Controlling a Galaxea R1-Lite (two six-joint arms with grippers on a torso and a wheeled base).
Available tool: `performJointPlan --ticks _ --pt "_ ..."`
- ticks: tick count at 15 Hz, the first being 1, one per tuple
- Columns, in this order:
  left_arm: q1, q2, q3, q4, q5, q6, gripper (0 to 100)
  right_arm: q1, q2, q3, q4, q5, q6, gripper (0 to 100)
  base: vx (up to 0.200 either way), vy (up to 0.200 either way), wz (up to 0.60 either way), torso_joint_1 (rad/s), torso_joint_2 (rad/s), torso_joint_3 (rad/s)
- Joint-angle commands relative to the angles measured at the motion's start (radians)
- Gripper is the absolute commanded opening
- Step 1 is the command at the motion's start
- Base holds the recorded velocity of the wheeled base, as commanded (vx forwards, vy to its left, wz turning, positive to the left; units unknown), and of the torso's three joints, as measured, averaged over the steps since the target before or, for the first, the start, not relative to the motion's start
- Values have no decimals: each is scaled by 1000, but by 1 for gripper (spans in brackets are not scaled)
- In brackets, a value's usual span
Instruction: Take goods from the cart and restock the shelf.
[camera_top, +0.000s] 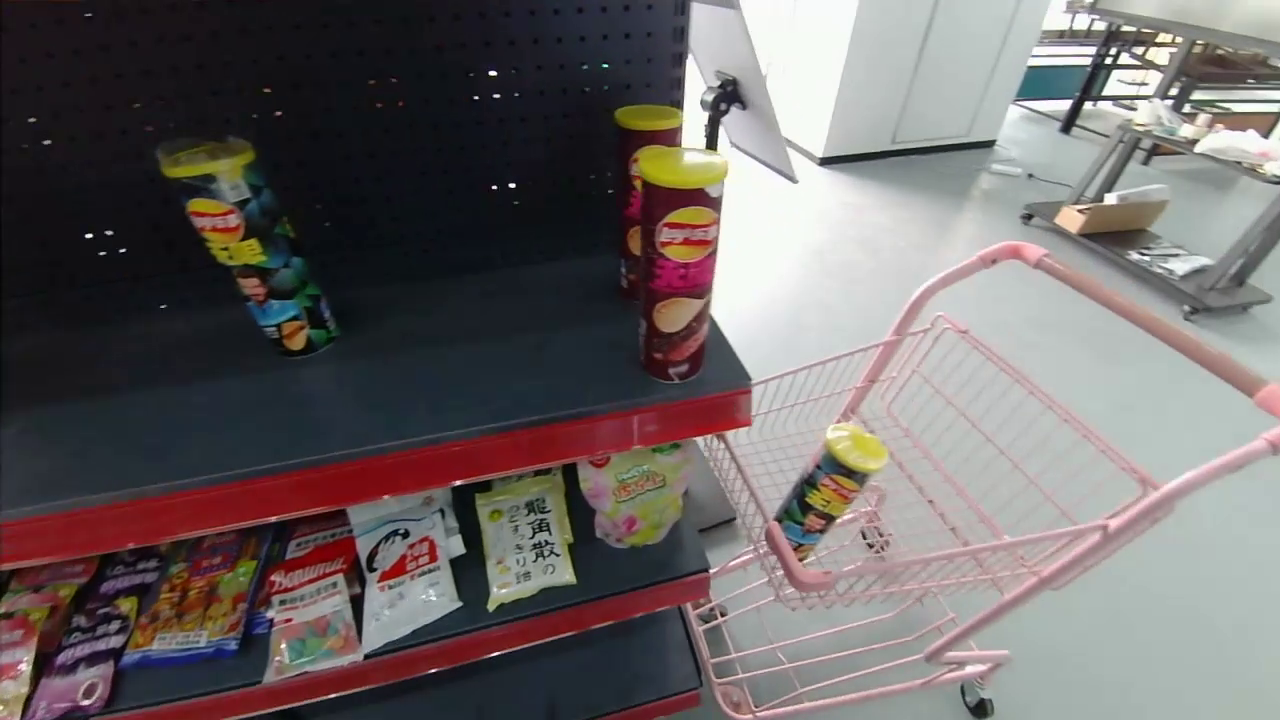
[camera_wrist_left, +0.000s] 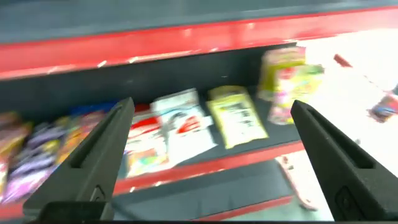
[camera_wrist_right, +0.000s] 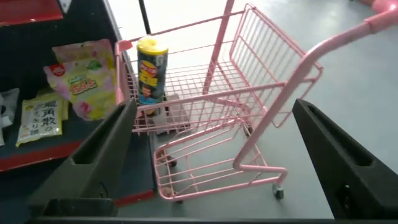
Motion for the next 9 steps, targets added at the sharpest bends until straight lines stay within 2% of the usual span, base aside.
performJointPlan --ticks 1,9 --pt "1 1 0 0 0 0 100 0 0 0 0 0 0 100 0 0 -600 7 2 -2" --pt "1 1 0 0 0 0 100 0 0 0 0 0 0 100 0 0 0 0 0 0"
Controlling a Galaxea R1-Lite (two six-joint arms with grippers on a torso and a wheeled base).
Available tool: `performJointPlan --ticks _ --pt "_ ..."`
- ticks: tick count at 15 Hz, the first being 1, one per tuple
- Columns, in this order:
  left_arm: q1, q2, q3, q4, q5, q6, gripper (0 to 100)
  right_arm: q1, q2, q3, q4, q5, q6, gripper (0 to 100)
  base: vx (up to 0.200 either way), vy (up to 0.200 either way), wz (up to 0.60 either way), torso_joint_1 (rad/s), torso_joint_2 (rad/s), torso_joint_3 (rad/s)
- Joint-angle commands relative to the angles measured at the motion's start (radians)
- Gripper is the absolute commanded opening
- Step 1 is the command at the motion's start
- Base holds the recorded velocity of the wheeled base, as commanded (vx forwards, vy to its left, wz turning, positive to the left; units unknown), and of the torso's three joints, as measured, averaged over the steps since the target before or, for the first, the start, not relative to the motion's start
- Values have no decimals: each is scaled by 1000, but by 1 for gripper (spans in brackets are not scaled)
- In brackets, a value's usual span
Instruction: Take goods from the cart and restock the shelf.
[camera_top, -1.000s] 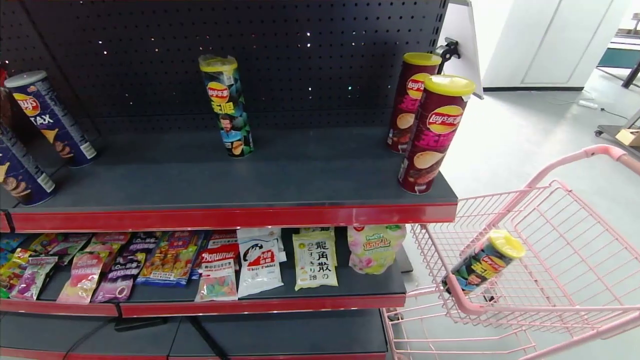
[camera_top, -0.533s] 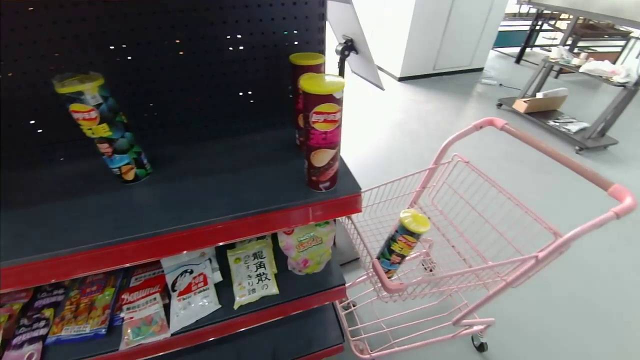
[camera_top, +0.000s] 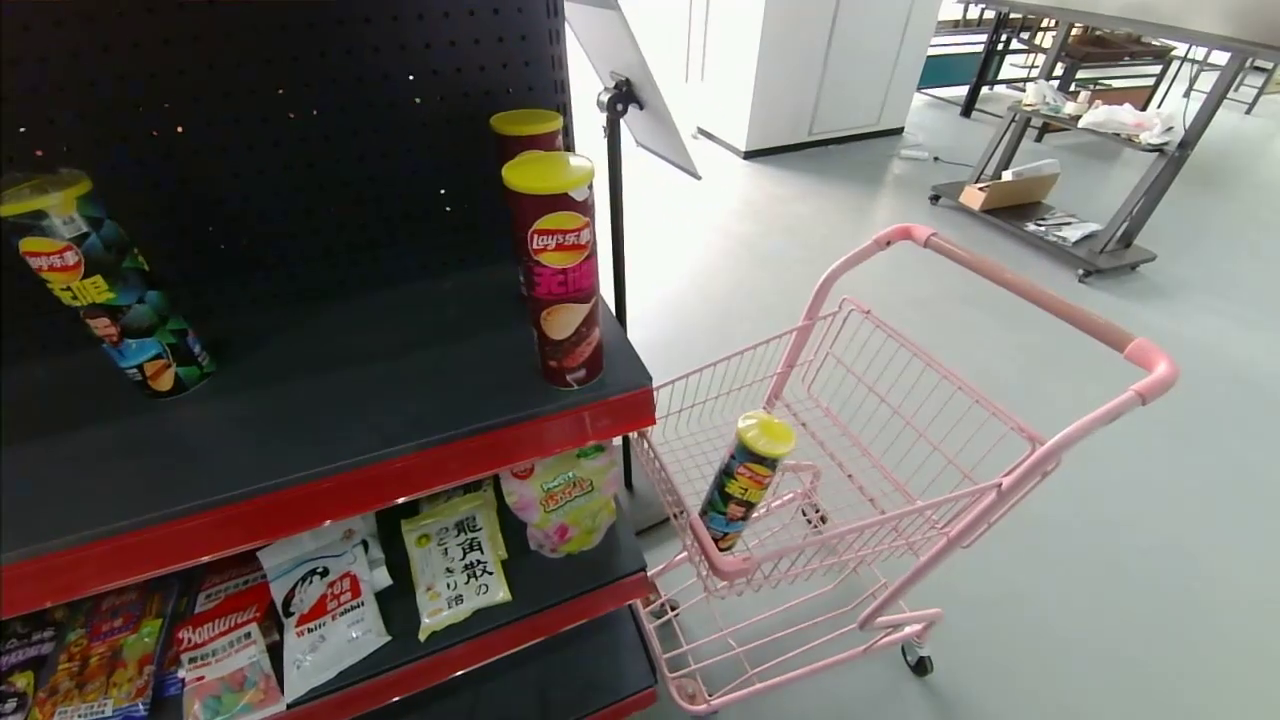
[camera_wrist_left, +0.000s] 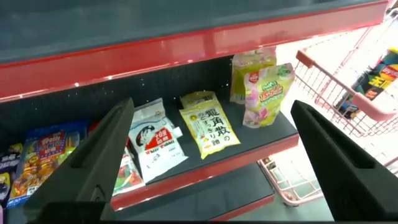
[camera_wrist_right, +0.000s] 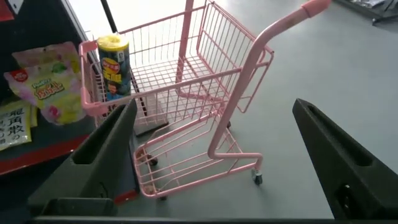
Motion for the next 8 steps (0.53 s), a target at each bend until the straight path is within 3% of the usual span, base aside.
performJointPlan --ticks 1,8 --pt "0 1 0 1 0 0 100 0 1 0 0 0 0 100 0 0 0 -85 203 124" --pt "0 1 0 1 0 0 100 0 0 0 0 0 0 100 0 0 0 -146 411 255"
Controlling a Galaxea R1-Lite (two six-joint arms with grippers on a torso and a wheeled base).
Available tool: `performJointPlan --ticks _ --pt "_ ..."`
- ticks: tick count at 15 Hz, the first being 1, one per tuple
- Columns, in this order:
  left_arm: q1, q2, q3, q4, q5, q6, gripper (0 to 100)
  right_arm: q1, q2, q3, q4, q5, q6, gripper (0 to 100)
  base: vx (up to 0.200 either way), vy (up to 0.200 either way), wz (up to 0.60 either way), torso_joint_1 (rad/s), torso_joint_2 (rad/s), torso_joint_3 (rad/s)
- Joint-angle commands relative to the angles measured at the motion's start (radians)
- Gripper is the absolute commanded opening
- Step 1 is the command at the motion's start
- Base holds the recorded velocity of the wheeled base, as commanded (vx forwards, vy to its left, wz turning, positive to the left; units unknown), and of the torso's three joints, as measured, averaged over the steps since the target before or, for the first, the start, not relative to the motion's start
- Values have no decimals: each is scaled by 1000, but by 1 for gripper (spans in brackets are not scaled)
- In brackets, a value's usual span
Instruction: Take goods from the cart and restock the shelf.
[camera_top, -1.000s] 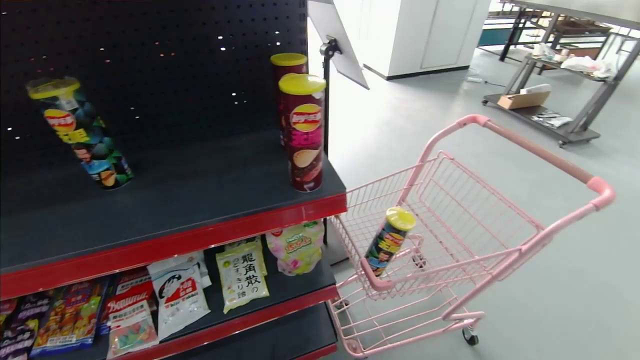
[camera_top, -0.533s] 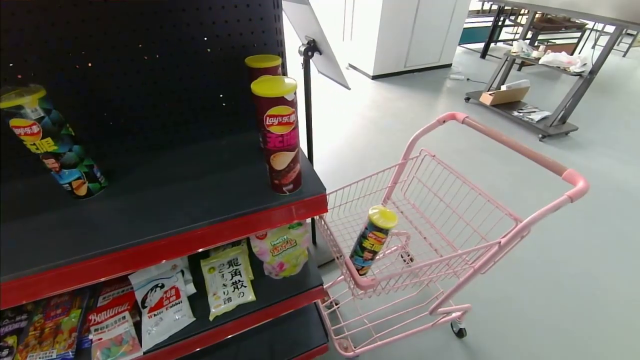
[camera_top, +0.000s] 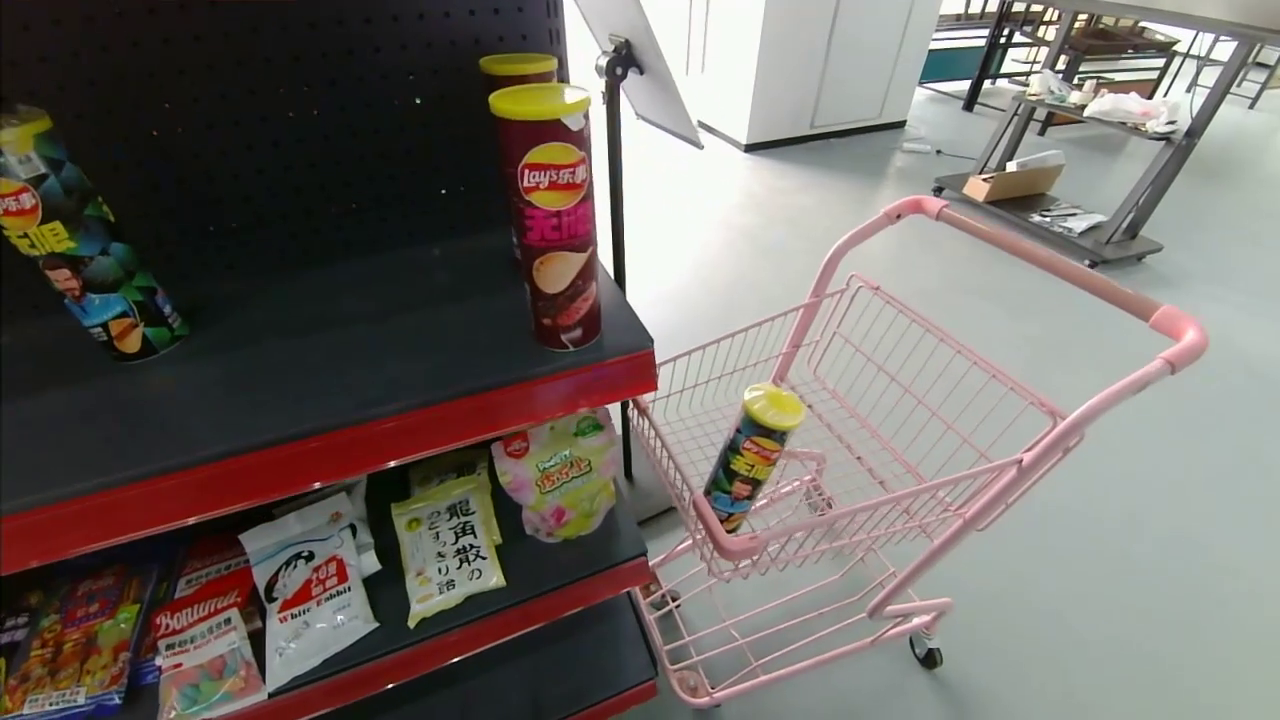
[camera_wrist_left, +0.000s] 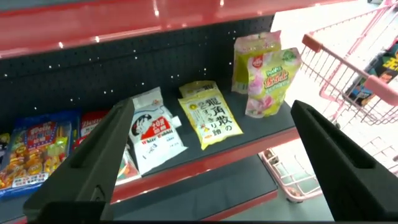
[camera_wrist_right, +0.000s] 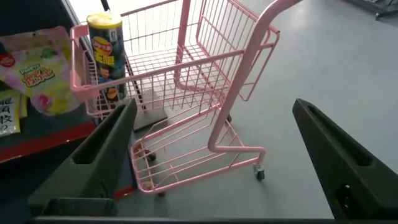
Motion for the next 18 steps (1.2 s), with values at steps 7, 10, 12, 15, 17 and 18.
performJointPlan --ticks 7,10,12,15,17,18 --pt "0 1 0 0 1 0 100 1 0 0 0 0 0 100 0 0 0 -164 535 364" --pt "0 1 0 0 1 0 100 0 0 0 0 0 0 100 0 0 0 -129 507 378" --pt "0 1 0 0 1 0 100 0 1 0 0 0 0 100 0 0 0 -100 483 376" --pt "0 1 0 0 1 0 100 0 0 0 1 0 0 100 0 0 0 -74 448 370" --pt "0 1 0 0 1 0 100 1 0 0 1 1 -5 100 0 0 0 -29 173 163" --pt "0 1 0 0 1 0 100 1 1 0 0 9 -11 100 0 0 0 -2 66 56"
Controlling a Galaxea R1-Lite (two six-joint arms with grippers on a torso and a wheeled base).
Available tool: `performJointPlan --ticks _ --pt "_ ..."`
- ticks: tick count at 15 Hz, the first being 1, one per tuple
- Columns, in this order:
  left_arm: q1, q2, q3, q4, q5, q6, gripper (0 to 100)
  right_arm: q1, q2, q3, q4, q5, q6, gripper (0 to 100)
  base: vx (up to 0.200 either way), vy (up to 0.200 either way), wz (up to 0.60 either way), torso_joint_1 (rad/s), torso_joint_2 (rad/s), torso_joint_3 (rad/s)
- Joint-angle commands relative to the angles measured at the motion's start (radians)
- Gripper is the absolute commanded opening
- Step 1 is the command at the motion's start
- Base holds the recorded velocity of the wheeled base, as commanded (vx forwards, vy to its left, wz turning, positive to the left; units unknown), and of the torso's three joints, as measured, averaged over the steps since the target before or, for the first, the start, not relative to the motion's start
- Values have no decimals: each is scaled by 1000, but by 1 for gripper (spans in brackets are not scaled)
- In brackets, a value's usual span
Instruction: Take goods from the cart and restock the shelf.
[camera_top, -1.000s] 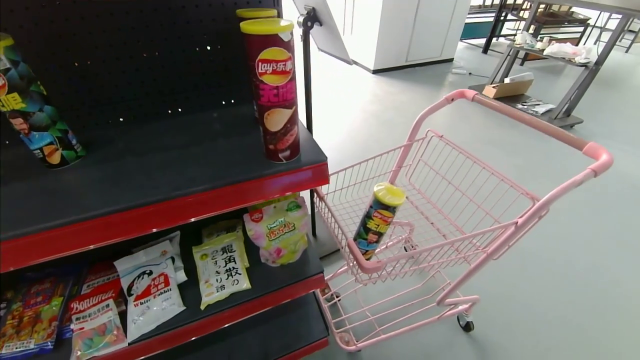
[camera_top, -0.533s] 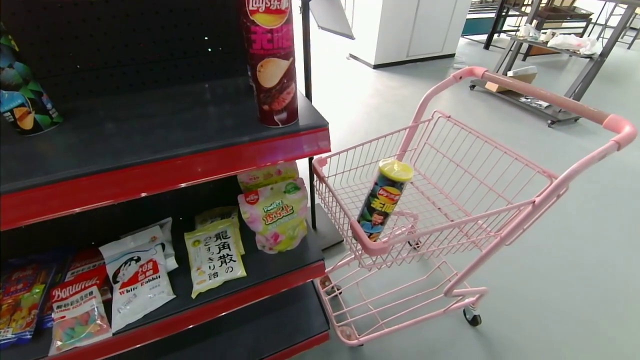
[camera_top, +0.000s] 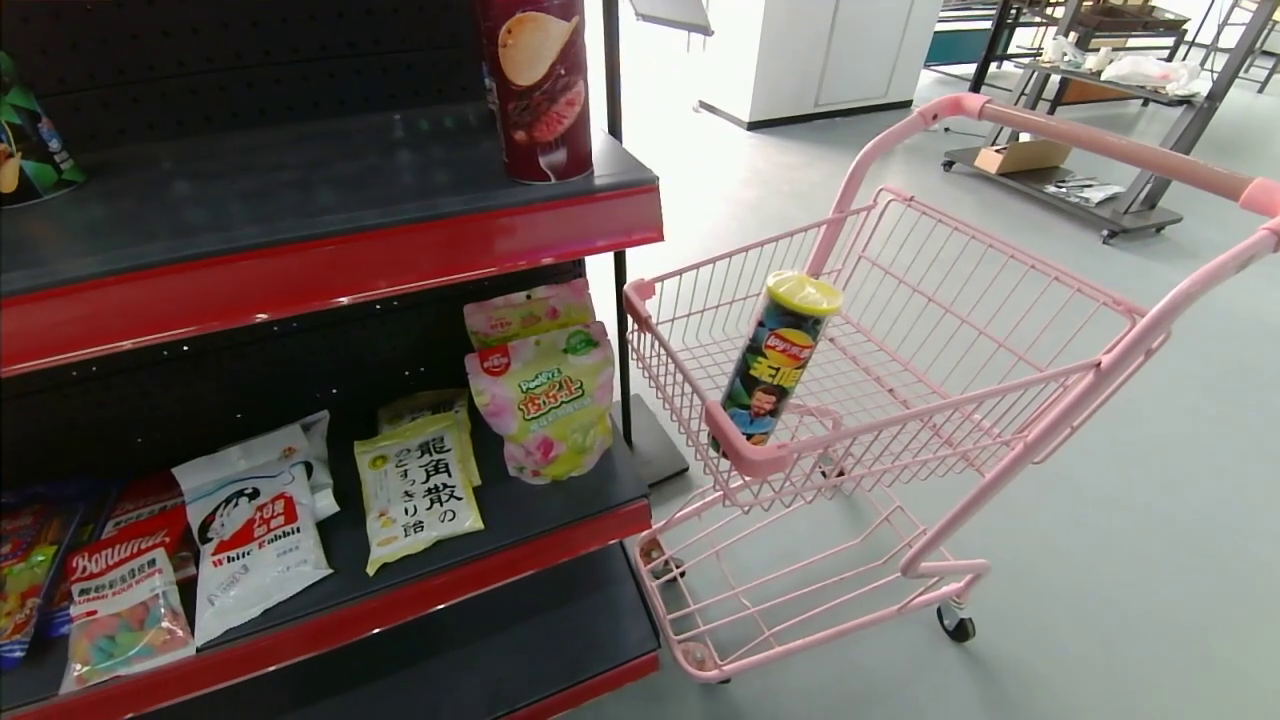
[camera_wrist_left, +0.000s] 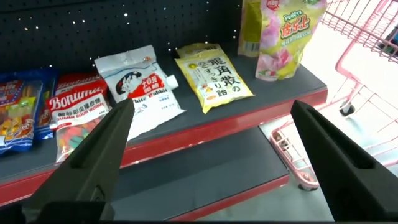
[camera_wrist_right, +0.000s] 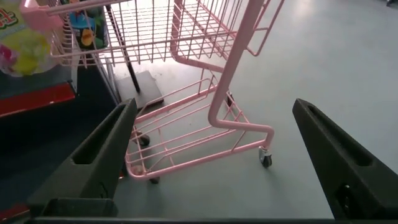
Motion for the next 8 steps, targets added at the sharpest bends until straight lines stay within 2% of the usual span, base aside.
performJointPlan --ticks 1,2,3,4,5,7,8 --pt "0 1 0 0 0 0 100 0 0 0 -1 2 -7 100 0 0 0 2 51 46" --pt "0 1 0 0 0 0 100 2 6 -18 -15 19 -11 100 0 0 0 0 0 0" --pt "0 1 0 0 0 0 100 14 102 -140 -15 49 9 100 0 0 0 0 0 0" --pt "0 1 0 0 0 0 100 19 431 -437 -19 45 147 100 0 0 0 0 0 0" --pt "0 1 0 0 0 0 100 36 642 -632 -19 71 167 100 0 0 0 0 0 0" --pt "0 1 0 0 0 0 100 76 748 -667 -36 117 113 100 0 0 0 0 0 0" --pt "0 1 0 0 0 0 100 154 975 -672 -232 135 153 100 0 0 0 0 0 0"
